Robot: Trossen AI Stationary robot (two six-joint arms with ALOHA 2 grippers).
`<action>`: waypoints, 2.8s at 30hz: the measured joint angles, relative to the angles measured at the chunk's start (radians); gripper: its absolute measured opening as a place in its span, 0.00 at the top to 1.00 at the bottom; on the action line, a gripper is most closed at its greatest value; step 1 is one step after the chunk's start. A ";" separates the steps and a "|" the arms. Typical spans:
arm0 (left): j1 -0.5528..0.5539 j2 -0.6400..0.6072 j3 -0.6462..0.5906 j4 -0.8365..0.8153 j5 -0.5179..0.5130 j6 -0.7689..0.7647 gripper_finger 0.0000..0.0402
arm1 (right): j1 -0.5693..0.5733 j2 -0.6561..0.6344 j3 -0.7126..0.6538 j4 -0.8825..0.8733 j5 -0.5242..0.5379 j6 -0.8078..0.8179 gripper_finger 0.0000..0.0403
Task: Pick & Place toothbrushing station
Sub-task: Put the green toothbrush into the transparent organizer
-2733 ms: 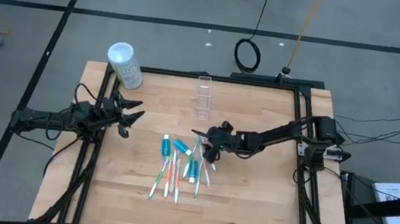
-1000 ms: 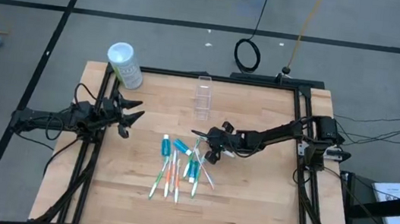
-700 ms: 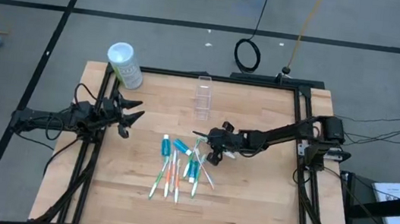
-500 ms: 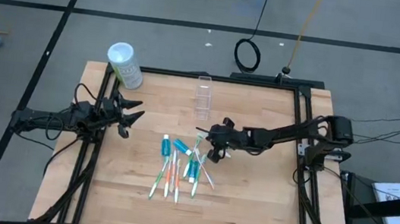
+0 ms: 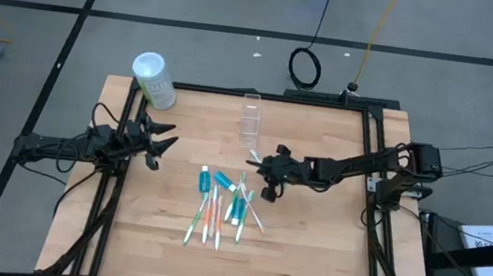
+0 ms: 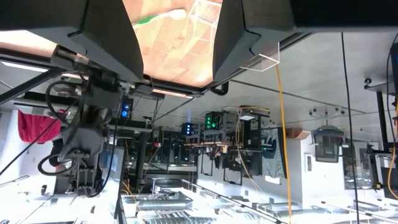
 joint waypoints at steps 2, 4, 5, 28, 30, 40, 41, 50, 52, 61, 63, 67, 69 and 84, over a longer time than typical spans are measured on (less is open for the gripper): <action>0.000 0.000 0.000 0.000 0.000 0.000 0.50 | -0.009 -0.002 0.000 -0.064 0.036 -0.004 0.91; 0.000 0.000 0.000 0.000 0.000 0.000 0.50 | -0.024 -0.001 0.000 -0.116 0.059 0.021 0.83; 0.000 0.000 0.000 0.000 0.000 0.000 0.50 | -0.032 -0.001 0.000 -0.127 0.068 0.038 0.79; 0.000 0.000 0.000 0.000 0.000 0.000 0.50 | -0.105 0.224 0.005 0.034 -0.002 0.098 0.60; 0.000 0.000 0.000 -0.001 0.000 0.000 0.50 | -0.105 0.233 0.005 0.033 -0.001 0.099 0.68; 0.000 0.000 0.000 0.000 0.000 0.000 0.50 | -0.106 0.240 0.003 -0.042 -0.009 0.101 0.96; 0.000 0.000 0.000 0.000 0.000 0.000 0.50 | -0.106 0.240 0.003 -0.046 -0.008 0.101 0.97; 0.000 0.000 0.000 0.000 0.000 0.000 0.50 | -0.095 0.128 -0.003 -0.006 -0.015 0.051 1.00; 0.000 0.000 0.000 0.000 0.000 0.000 0.50 | -0.086 0.093 -0.005 -0.007 -0.024 0.037 0.99; 0.000 0.000 0.000 -0.001 0.000 0.000 0.50 | -0.048 -0.032 -0.022 0.004 -0.011 0.023 1.00; 0.000 0.000 0.000 0.000 0.000 0.000 0.50 | -0.055 -0.040 -0.028 -0.045 -0.011 0.020 0.99; 0.000 0.000 0.000 0.000 0.000 0.000 0.50 | -0.066 -0.045 -0.029 -0.219 -0.008 0.003 0.89; 0.000 0.000 0.000 0.000 0.000 0.000 0.50 | -0.066 -0.045 -0.029 -0.290 -0.008 0.027 0.80; 0.000 0.000 0.000 0.000 0.000 0.000 0.50 | -0.084 0.002 -0.155 -0.175 -0.057 0.112 0.62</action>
